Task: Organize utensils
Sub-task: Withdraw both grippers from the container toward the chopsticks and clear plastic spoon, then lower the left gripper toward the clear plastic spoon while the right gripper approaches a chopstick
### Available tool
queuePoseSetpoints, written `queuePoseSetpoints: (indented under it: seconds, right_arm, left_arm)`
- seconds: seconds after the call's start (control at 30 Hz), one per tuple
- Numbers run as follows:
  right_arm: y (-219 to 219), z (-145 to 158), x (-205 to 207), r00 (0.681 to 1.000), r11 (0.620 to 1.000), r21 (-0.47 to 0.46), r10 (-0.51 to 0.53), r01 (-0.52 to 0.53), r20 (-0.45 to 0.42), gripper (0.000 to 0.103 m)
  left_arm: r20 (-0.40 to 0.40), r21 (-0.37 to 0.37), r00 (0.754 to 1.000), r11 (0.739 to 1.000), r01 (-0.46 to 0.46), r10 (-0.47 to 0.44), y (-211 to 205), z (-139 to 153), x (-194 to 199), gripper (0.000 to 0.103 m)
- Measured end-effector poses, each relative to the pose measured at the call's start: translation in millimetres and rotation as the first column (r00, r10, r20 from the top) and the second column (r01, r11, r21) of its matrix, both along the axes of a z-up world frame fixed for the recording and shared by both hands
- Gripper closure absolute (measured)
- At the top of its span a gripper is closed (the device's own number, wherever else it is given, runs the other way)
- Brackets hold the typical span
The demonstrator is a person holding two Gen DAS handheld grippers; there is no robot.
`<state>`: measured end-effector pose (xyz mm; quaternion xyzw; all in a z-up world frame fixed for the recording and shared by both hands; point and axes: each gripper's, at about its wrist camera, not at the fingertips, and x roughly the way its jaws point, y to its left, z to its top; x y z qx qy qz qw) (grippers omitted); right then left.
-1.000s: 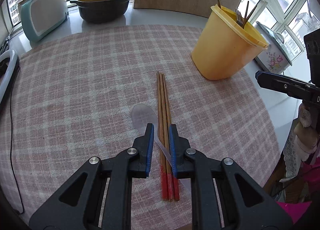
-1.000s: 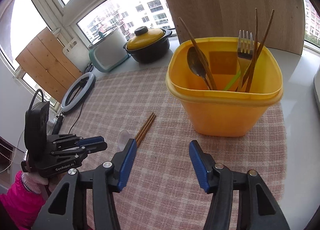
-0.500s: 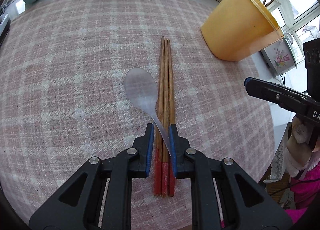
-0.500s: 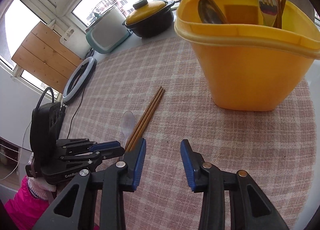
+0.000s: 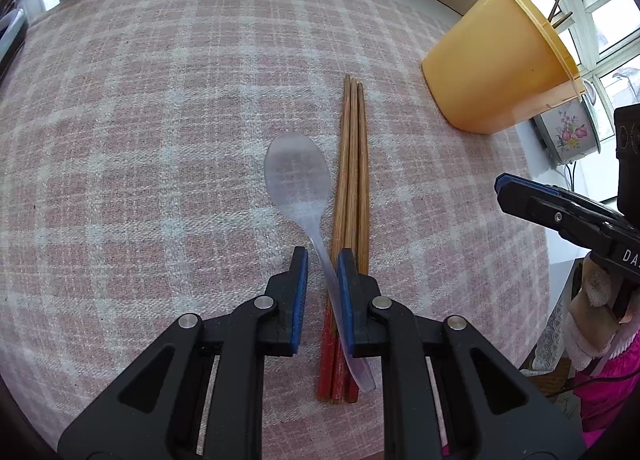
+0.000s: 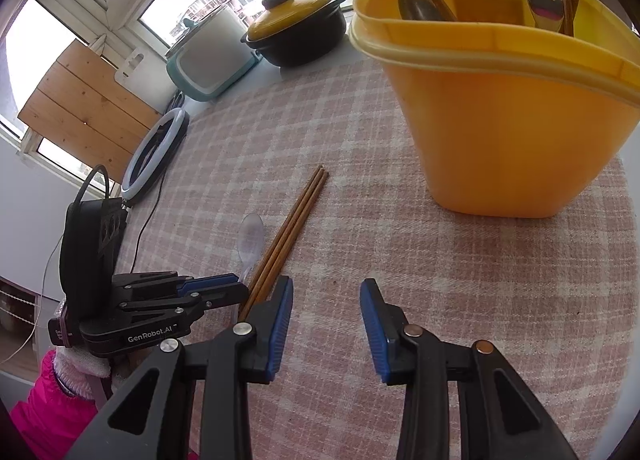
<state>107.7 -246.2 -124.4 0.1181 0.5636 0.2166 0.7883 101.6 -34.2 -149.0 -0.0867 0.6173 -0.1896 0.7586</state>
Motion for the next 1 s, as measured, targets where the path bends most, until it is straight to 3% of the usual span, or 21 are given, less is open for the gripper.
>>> queuePoseSetpoints:
  seconds: [0.37,0.7,1.0]
  right_arm:
    - [33.1,-12.4,13.1,0.998,0.999,0.014,0.037,-0.036,-0.044,0.069]
    - [71.9,-34.6,32.6,0.993,0.999,-0.037,0.014,-0.019,-0.12,0.086]
    - [83.4,-50.2,43.4,0.985,0.993,-0.116,-0.026,0.006,-0.172,0.094]
  left_arm:
    - [0.026,0.049,0.999,0.998,-0.026,0.025,30.2,3.5,4.6,0.09]
    - [0.054,0.012,0.998,0.999,-0.039,0.038,56.1,13.2,9.0,0.09]
    - [0.068,-0.013,0.997,1.0,-0.028,0.029,64.0,14.0,14.3,0.09]
